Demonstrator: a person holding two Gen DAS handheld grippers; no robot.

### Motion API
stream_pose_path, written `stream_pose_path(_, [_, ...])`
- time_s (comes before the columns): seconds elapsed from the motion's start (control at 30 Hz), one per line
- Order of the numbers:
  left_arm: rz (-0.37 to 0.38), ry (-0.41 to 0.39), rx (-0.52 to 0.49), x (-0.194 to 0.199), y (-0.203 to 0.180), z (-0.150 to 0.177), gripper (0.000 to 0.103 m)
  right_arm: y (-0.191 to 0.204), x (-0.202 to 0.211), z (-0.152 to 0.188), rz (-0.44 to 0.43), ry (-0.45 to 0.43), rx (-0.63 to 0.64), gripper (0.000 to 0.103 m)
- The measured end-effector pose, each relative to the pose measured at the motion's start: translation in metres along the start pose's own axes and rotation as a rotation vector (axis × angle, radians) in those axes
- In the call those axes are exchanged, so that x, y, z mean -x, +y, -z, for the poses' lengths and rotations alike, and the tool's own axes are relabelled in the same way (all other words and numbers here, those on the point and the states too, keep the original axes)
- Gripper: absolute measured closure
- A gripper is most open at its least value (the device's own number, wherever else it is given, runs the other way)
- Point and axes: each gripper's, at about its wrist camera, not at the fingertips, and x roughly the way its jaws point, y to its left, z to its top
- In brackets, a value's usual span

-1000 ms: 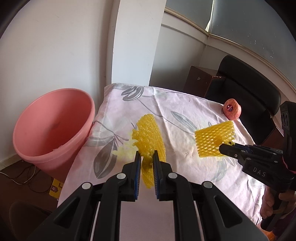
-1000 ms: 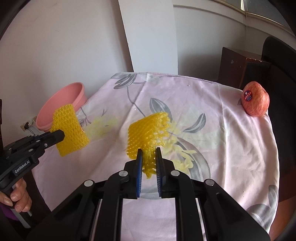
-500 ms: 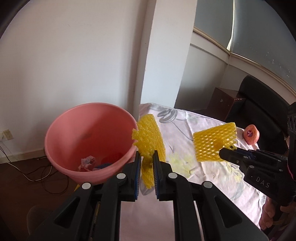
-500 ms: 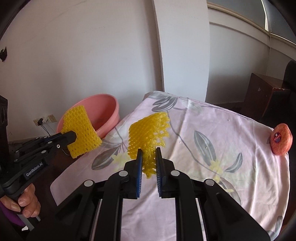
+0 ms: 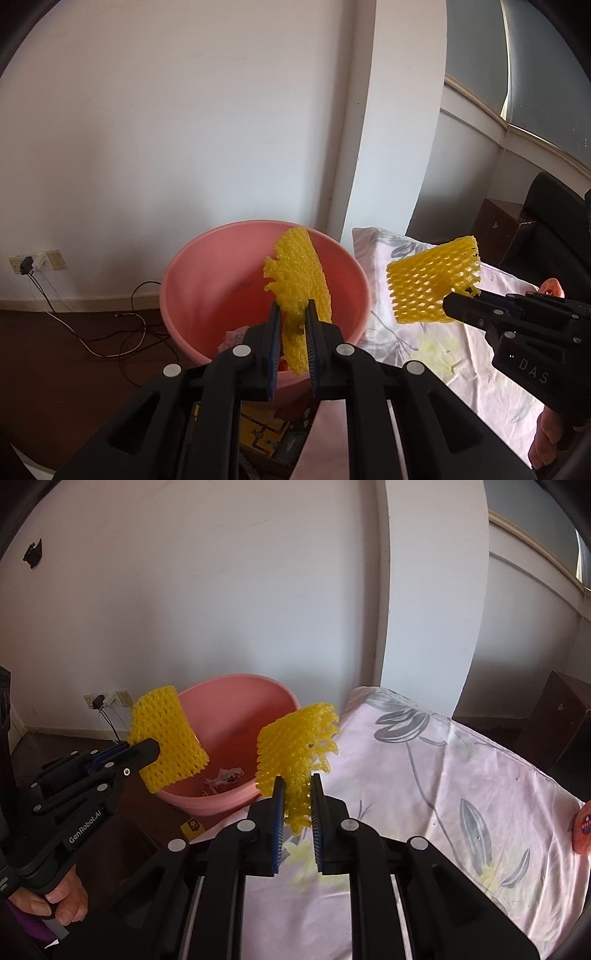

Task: Collect trash
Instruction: 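Carry both yellow foam nets over the pink basin, then open both tools to drop the yellow foam nets into the basin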

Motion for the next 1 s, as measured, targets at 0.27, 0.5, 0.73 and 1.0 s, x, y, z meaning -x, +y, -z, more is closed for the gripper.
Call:
stream_pose_path(0.27, [-0.05, 0.025, 0.052, -0.019, 0.027, 0.0, 0.091, 0.03, -0.031, -0.017, 0.009, 0.019, 0.074, 0.089])
stream_pose_path(0.5, [-0.079, 0.039, 0.089, -0.033, 0.043, 0.002, 0.091, 0.048, -0.054, -0.019, 0.016, 0.054, 0.113, 0.089])
stream_pose_path(0.73, [-0.103, 0.053, 0.109, -0.042, 0.053, 0.003, 0.091, 0.057, -0.069, -0.021, 0.031, 0.077, 0.143, 0.089])
stream_pose_path(1.0, [-0.118, 0.064, 0.129, -0.049, 0.055, 0.006, 0.091, 0.065, -0.079, -0.02, 0.043, 0.083, 0.176, 0.09])
